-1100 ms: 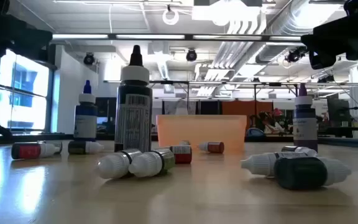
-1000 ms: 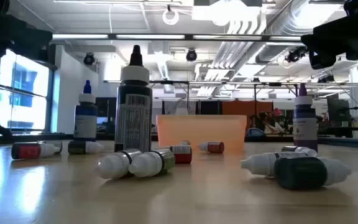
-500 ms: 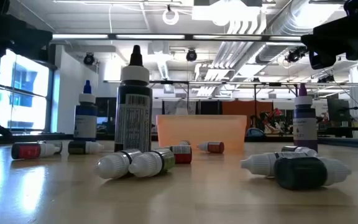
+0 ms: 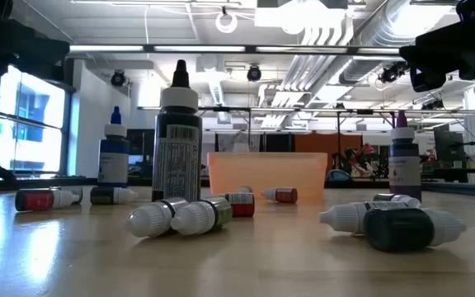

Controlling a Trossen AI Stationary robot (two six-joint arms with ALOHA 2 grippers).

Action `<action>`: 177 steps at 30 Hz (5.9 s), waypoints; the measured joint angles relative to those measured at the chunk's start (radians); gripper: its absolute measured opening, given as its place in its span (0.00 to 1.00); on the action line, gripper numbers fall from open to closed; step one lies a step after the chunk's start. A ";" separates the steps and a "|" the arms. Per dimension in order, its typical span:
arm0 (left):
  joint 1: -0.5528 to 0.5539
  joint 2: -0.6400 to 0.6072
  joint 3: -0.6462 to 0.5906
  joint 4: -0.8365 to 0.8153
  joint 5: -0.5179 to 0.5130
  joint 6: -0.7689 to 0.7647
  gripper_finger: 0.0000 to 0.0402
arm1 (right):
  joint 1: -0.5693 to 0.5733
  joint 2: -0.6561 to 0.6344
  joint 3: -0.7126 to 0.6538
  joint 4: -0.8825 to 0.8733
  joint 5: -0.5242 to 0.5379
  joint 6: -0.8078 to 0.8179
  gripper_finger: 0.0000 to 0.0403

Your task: Pick & Place food coloring

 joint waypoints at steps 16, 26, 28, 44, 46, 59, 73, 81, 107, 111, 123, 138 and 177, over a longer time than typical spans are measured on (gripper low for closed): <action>0.000 0.000 0.000 0.000 0.000 0.000 0.49 | 0.000 0.000 0.000 0.000 0.000 0.000 0.32; 0.000 0.000 0.000 0.000 0.000 0.000 0.49 | 0.000 0.000 0.000 0.000 0.000 0.000 0.32; 0.000 0.000 0.000 0.000 0.000 0.000 0.49 | 0.000 0.000 0.000 0.000 0.000 0.000 0.32; 0.000 0.000 0.000 0.000 0.000 0.000 0.49 | 0.000 0.000 0.000 0.000 0.000 0.000 0.32; 0.000 0.000 0.000 0.000 0.000 0.000 0.49 | 0.000 0.000 0.000 0.000 0.000 0.000 0.32; 0.000 0.000 0.000 0.000 0.000 0.000 0.49 | 0.000 0.000 0.000 0.000 0.000 0.000 0.32; 0.000 0.000 0.000 0.000 0.000 0.000 0.49 | 0.000 0.000 0.000 0.000 0.000 0.000 0.32; 0.000 0.000 0.000 0.000 0.000 0.000 0.49 | 0.000 0.000 0.000 0.001 0.000 0.003 0.32; 0.000 0.000 0.000 0.000 0.000 0.000 0.49 | 0.000 0.000 0.000 0.066 0.062 -0.045 0.32; 0.000 0.000 0.000 0.000 0.000 0.000 0.49 | 0.000 0.000 0.000 0.041 0.147 0.000 0.32; 0.000 0.000 0.000 0.000 0.000 0.000 0.49 | 0.000 0.111 0.000 -0.086 0.164 0.191 0.32; 0.000 0.000 0.000 0.000 -0.002 0.000 0.49 | 0.000 0.421 0.000 0.039 0.165 0.236 0.32; 0.000 -0.001 0.063 0.186 -0.047 0.001 0.49 | -0.226 1.103 0.393 0.594 0.404 0.049 0.10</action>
